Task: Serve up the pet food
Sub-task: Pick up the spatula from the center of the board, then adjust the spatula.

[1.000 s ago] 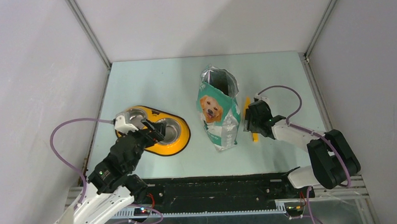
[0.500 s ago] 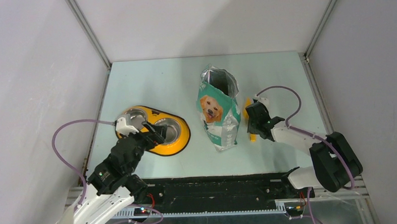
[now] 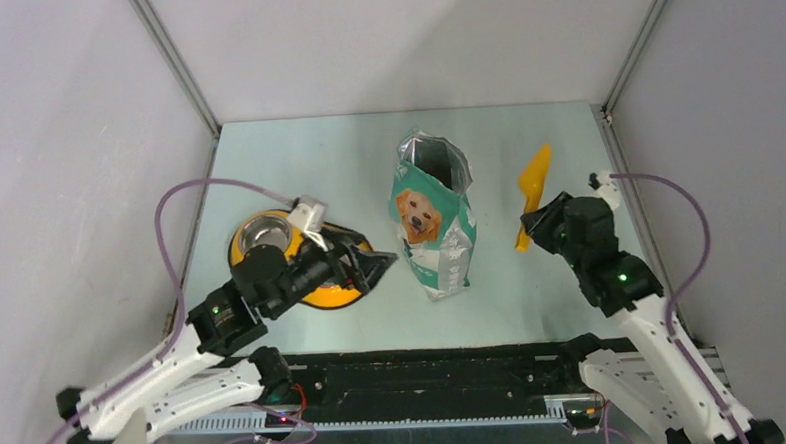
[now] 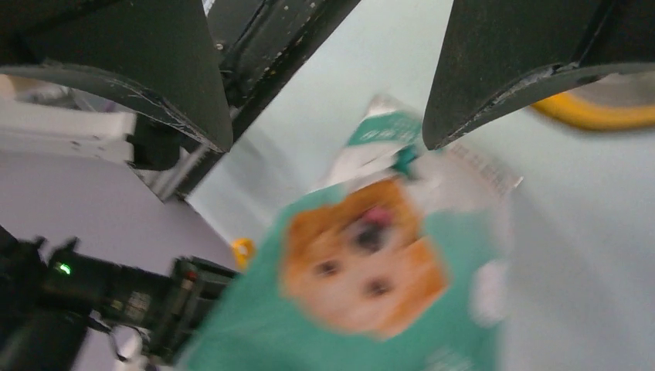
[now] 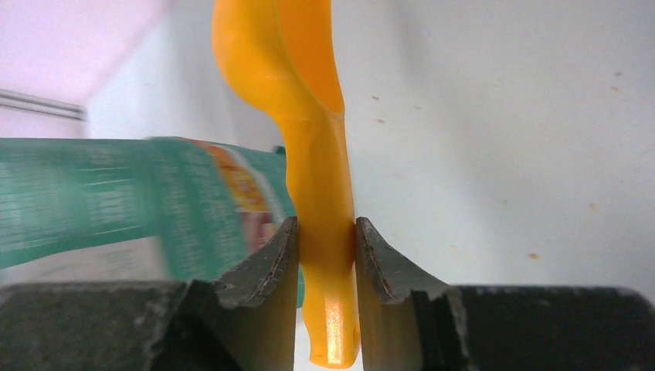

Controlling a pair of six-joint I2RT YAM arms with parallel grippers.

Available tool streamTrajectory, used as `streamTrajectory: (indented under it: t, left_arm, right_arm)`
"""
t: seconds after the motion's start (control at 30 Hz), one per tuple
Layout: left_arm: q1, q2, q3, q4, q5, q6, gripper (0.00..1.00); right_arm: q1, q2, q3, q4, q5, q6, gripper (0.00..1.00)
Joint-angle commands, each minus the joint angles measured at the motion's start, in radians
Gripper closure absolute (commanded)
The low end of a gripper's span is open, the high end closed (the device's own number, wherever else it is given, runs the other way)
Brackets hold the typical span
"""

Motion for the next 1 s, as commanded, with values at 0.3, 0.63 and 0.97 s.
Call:
streamTrajectory:
  t: [0.3,0.63,0.97]
  left_arm:
    - [-0.303,0.549,0.489,0.228,-0.032,0.246,0.01]
    - [-0.304,0.618,0.515,0.239,-0.177,0.39,0.01]
    - [-0.305,0.612,0.462,0.275,-0.302,0.379,0.23]
  right_arm:
    - [0.189,-0.182,0.249,0.086,0.0,0.266,1.0]
    - [0.515,-0.034,0.308,0.372,0.078,0.02,1.0]
    - [0.747,0.078,0.301,0.579,0.294,-0.108,1.0]
